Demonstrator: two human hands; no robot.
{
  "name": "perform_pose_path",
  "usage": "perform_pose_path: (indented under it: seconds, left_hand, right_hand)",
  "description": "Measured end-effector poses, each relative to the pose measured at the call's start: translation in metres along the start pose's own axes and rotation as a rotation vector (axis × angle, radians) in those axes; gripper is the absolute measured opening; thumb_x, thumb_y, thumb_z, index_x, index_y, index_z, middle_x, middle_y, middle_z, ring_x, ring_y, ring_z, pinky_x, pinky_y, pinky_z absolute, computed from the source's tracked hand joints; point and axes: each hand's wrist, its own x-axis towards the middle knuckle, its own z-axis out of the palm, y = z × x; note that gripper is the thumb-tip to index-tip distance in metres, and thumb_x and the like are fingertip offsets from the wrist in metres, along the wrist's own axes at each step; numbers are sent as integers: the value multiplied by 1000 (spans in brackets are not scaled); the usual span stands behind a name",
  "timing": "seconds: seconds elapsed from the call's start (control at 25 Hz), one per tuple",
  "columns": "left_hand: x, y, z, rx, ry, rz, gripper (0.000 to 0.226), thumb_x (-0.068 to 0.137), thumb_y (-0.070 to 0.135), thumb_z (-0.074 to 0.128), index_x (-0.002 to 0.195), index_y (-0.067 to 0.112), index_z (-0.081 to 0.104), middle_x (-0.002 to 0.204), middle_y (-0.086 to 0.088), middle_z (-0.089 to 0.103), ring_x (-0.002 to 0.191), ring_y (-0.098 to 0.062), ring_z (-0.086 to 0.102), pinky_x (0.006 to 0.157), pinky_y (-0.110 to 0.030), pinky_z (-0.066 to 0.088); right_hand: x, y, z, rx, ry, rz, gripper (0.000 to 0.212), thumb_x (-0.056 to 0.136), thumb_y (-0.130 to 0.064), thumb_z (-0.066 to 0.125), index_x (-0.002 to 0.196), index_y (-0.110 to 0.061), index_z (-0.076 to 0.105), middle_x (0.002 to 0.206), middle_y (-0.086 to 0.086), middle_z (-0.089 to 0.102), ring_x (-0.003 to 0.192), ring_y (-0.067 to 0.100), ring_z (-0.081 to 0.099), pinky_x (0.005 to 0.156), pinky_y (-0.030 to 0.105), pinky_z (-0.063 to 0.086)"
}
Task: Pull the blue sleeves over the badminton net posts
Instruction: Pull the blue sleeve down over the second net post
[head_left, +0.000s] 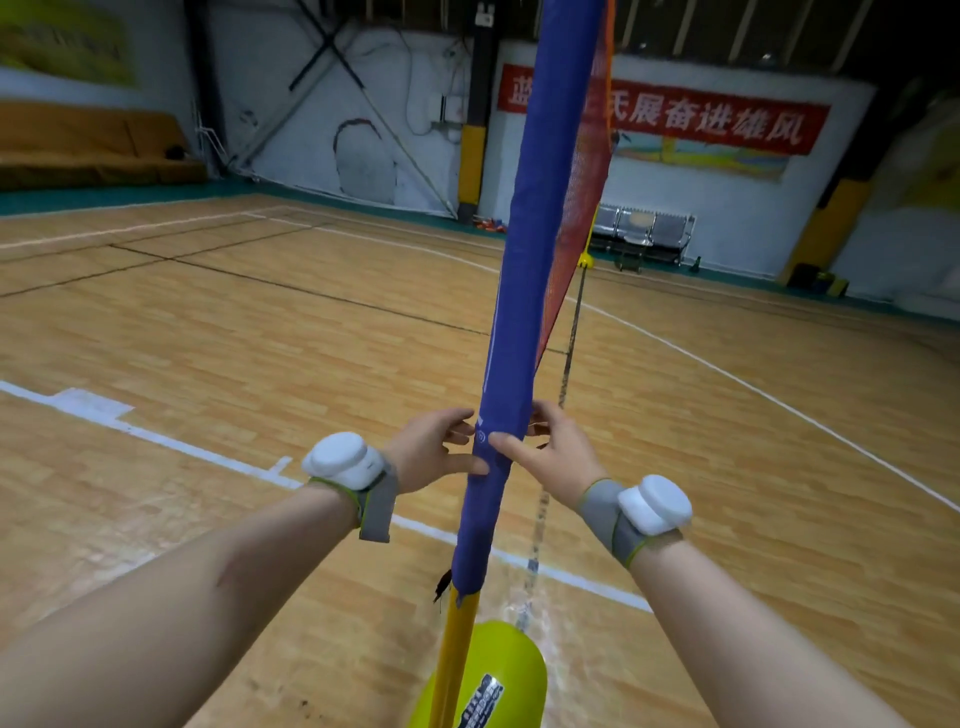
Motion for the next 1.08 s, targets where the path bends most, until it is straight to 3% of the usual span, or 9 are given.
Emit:
perform_pose_path:
  seconds: [0.12,0.28,0.48,0.68,0.84,0.96,1.08]
  left_hand:
    - [4,30,-20,-2,6,77,61,73,21,76,127,11,50,113,-7,63,108,-19,60,99,-38,47]
    - [5,69,-42,-43,106,151,56,77,18,73,128,11,49,112,-4,62,104,-18,60,97,-36,48]
    - [7,87,-46,5,146,152,46,79,23,70,121,12,55,113,-5,65,101,-18,63,94,-38,50]
    - [6,87,-39,131,224,138,50,76,30,73,119,10,55,105,-3,63,89,-14,59,84,-28,50]
    - [8,92,-48,154,170,95,59,78,38,68,127,12,50,115,-3,62,99,-15,60,92,-32,50]
    - [14,111,-62,117,237,135,67,80,38,66,135,9,41,124,-6,57,110,-19,57,98,-36,48]
    - [22,138,-81,78,332,254,53,82,32,66,127,8,51,120,-8,62,109,-20,59,97,-40,48]
  right_hand:
    - [7,-31,-21,-4,111,-56,50,79,-39,67,120,-14,52,105,-2,58,96,14,55,82,25,43]
    - [26,-72,-45,-27,223,-125,58,79,-42,67,123,-10,50,110,4,60,101,18,57,91,34,48]
    - [41,-97,-57,-141,228,-117,45,80,-37,67,114,-9,54,93,-3,55,87,16,54,76,27,42]
    - [49,-92,-51,-213,254,-78,30,81,-26,67,101,-7,59,87,1,57,84,22,56,77,32,46]
    - [44,-92,-61,-163,199,-109,39,81,-27,67,112,-7,57,94,0,60,87,16,56,78,27,45]
    - [47,-108,-75,-145,254,-172,49,82,-33,66,122,-8,51,102,2,59,97,19,57,85,30,46]
    - [60,-137,-94,-153,345,-281,43,83,-28,64,119,-7,52,109,6,61,101,21,58,89,29,45]
